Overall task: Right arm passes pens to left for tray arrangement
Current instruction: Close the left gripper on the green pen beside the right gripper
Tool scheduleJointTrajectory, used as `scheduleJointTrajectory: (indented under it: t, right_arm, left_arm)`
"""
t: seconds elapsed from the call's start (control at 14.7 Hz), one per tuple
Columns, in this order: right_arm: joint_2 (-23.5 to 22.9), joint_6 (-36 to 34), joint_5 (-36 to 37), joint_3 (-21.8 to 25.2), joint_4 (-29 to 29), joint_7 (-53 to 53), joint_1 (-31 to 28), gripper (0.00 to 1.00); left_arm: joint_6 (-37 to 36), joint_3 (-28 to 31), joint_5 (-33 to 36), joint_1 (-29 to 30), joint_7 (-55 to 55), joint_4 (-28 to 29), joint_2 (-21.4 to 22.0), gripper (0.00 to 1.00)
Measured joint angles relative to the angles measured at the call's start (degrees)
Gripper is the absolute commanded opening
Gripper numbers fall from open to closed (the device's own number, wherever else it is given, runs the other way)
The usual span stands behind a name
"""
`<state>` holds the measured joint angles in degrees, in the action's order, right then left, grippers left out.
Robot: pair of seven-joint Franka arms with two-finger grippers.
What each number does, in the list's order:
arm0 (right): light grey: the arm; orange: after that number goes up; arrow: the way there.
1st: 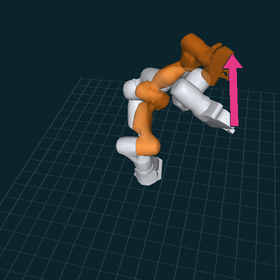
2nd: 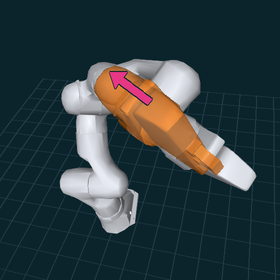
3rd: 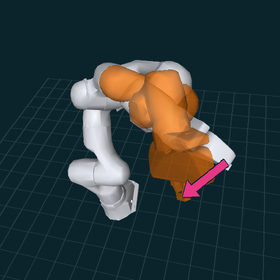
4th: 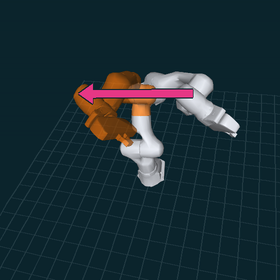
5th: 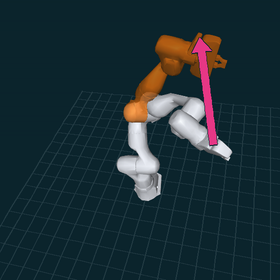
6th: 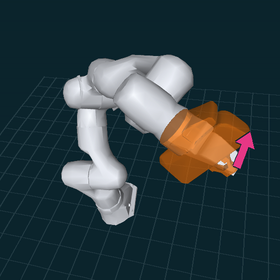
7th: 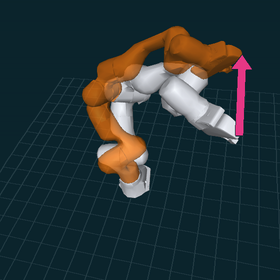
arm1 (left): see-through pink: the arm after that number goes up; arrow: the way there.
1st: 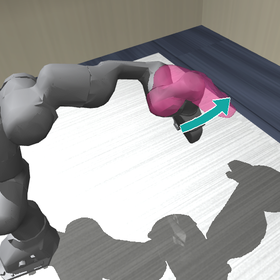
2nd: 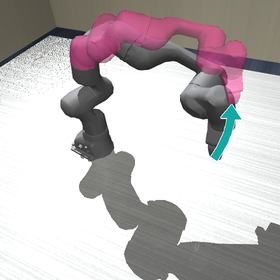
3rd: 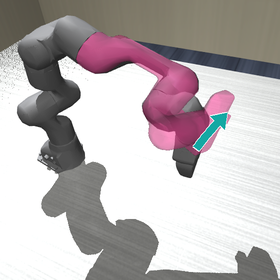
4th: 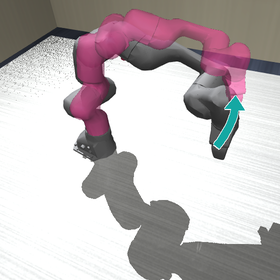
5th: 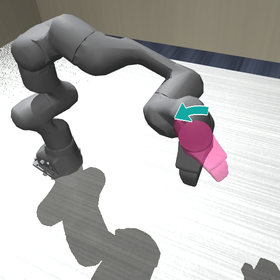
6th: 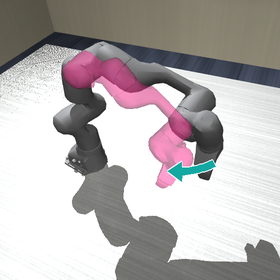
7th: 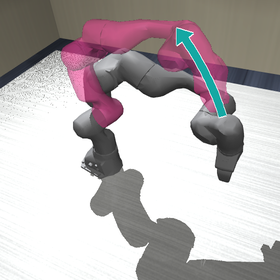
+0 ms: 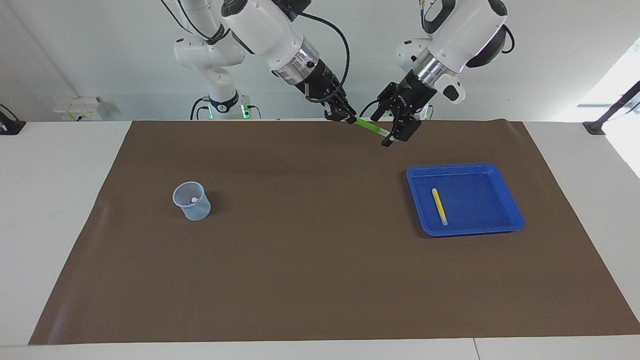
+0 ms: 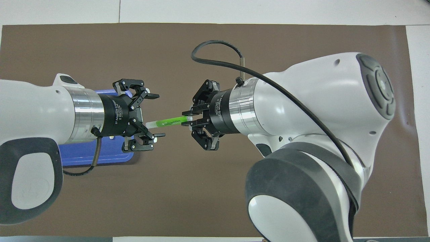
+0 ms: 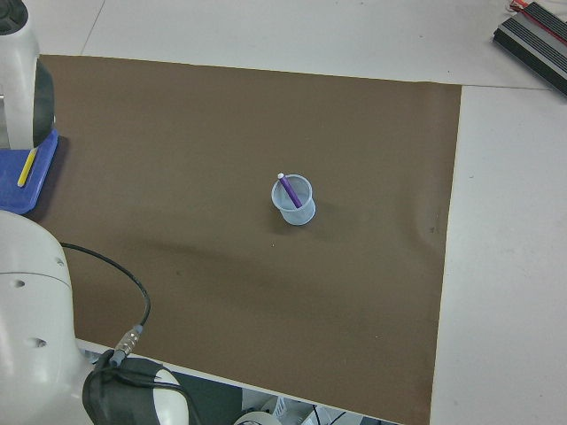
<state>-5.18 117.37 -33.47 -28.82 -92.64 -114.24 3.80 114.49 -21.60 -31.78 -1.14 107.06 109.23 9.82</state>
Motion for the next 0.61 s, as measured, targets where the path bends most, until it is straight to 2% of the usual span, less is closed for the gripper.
scheduleJointTrajectory:
  t: [0.2,0.34,0.61]
  right_arm:
    - [0.0,0.0,0.0,0.0,0.02,0.0,0.0,0.0]
    - [0.0,0.0,0.0,0.0,0.02,0.0,0.0,0.0]
    - [-0.12,0.75,0.0,0.0,0.03,0.0,-0.03,0.0]
  left_arm:
    - [0.0,0.0,-0.01,-0.01,0.04,0.01,0.0,0.63]
    - [0.0,0.0,-0.01,-0.01,0.06,0.01,0.0,0.44]
    - [-0.06,-0.01,-0.05,-0.09,0.08,0.06,0.1,0.31]
